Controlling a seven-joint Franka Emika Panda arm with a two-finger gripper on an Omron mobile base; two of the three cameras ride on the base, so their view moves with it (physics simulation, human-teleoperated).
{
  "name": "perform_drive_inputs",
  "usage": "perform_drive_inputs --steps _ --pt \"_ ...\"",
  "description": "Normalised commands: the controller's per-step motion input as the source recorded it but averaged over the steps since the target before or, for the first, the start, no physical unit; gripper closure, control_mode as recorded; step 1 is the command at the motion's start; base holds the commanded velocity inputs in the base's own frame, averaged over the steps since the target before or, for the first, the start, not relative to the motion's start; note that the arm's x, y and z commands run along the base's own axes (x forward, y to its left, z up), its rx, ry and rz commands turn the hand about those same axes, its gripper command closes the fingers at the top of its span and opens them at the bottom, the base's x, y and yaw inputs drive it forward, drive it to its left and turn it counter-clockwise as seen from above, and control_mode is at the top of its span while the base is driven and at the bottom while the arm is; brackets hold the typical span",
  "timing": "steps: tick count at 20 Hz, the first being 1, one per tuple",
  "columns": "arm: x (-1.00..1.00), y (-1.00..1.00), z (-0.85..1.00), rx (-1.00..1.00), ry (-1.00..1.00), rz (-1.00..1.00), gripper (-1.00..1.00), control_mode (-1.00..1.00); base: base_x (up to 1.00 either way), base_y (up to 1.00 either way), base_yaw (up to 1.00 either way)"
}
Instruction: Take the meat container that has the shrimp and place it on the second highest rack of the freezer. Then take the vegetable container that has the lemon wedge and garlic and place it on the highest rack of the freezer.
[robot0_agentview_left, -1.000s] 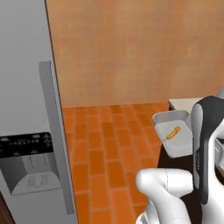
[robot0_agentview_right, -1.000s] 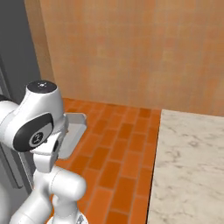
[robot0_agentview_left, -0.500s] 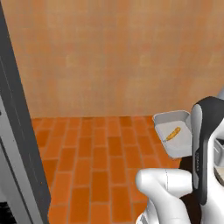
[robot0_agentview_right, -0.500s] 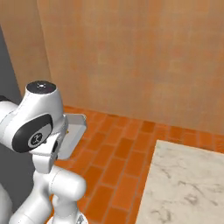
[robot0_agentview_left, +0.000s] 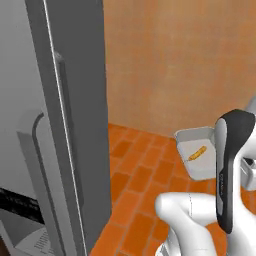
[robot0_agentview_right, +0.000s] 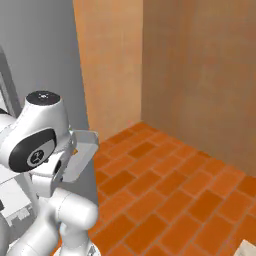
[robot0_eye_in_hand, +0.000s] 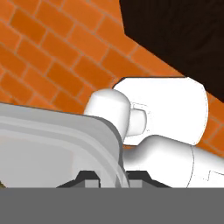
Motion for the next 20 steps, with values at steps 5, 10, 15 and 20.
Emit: perform_drive_inputs --steps 5,10,15,20 --pt "0.00 0.00 0.00 0.00 0.00 0.00 1.00 1.00 0.17 -0.02 0.93" --pt "0.00 0.00 0.00 0.00 0.00 0.00 1.00 1.00 0.19 -0.19 0.85" --pt "0.00 0.00 0.00 0.00 0.00 0.00 1.00 1.00 0.14 -0.46 0.73" --pt "0.00 0.00 0.00 0.00 0.00 0.00 1.00 1.00 0.00 -0.68 0.64"
